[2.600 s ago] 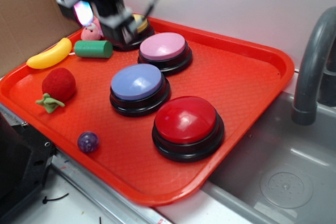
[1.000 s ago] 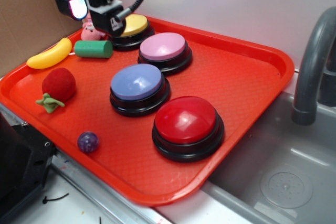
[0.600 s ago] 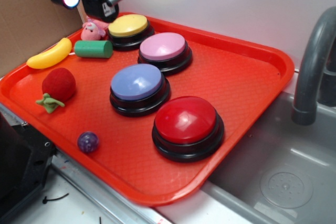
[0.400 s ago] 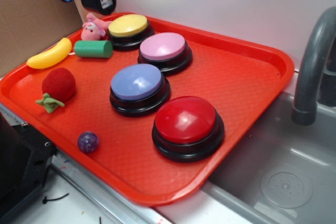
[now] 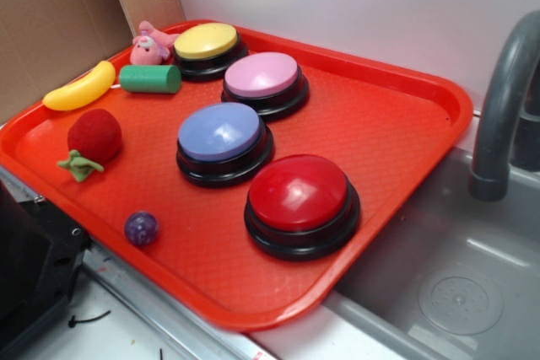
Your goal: Push the purple button.
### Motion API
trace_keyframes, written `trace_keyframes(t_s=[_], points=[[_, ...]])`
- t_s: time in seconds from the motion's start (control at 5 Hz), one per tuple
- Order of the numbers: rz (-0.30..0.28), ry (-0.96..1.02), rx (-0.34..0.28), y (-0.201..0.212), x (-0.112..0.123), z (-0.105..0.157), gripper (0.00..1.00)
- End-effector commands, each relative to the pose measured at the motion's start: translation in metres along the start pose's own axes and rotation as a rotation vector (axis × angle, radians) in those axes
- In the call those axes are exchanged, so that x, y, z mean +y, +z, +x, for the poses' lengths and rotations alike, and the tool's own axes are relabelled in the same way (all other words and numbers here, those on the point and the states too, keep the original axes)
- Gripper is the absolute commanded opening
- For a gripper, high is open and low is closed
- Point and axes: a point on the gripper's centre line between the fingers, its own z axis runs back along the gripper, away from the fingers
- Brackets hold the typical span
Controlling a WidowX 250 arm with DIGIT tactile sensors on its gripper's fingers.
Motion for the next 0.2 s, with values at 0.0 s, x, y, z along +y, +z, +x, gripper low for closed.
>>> trace_keyframes(t_s=[0.0], points=[[-0.017,0.012,-0.086,0.0226,0.0009,0.0053,1.0]])
